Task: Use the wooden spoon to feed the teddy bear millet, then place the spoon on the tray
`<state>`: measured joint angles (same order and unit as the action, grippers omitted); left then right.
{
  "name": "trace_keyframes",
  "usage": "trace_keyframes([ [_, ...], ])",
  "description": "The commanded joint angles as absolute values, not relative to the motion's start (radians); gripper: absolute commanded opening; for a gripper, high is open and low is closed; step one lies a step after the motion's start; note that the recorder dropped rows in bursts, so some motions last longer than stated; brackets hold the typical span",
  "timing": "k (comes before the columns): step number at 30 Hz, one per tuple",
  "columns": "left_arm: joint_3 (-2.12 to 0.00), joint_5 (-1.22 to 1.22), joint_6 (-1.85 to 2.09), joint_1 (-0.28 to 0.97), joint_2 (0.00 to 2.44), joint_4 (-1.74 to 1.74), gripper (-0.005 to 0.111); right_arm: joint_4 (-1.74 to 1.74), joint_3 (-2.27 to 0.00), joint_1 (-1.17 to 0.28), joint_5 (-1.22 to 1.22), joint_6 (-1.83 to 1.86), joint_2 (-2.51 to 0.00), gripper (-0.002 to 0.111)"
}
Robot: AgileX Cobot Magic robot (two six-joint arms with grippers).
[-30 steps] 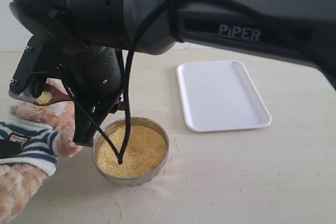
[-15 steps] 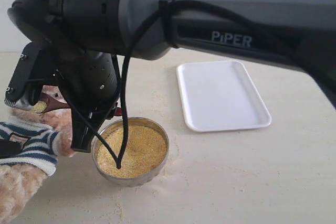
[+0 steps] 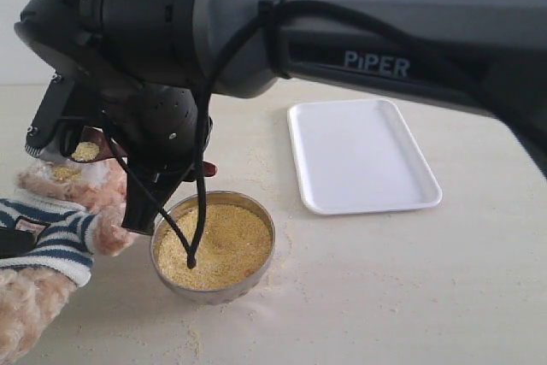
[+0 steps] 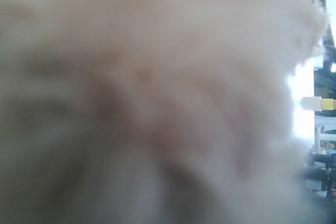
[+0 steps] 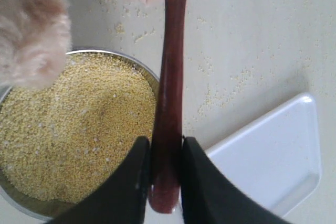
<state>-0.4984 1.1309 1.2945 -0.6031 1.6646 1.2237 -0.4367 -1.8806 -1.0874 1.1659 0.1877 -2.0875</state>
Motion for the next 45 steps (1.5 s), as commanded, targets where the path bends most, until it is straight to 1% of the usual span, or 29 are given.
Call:
trace_keyframes([
  [1,-0.502,1.149,1.303,-0.606,1.663,1.241,0.005,-0.436,-1.886,-1.107,1.17,0.204,-2.083,0.0],
  [5,-0.502,1.149,1.303,-0.606,1.663,1.241,0.005,-0.457,-1.886,-1.136,1.17,0.233,-2.083,0.0],
  [14,-0.502,1.149,1.303,-0.606,1.663,1.241,0.005,-0.646,-1.884,-1.186,1.206,0.189,-2.105,0.0],
  [20,-0.502,1.149,1.303,-0.606,1.663,1.241,0.005,-0.767,-1.884,-1.205,1.207,0.139,-2.107,0.0],
  [24,-0.502,1.149,1.303,-0.606,1.663,1.241,0.005,-0.781,-1.882,-1.21,1.217,0.134,-2.107,0.0],
  [28,-0.502,1.149,1.303,-0.606,1.663,1.241,0.005,-0.87,-1.845,-1.222,1.221,0.099,-2.107,0.0],
  [33,-0.502,1.149,1.303,-0.606,1.663,1.241,0.005,-0.898,-1.793,-1.239,1.2,0.083,-2.107,0.0],
  [39,-0.502,1.149,1.303,-0.606,1.663,1.241,0.005,-0.986,-1.791,-1.267,1.163,0.035,-2.107,0.0],
  [45,-0.502,1.149,1.303,-0.606,1.663,1.241,0.005,-1.048,-1.791,-1.267,1.188,0.007,-2.119,0.0],
])
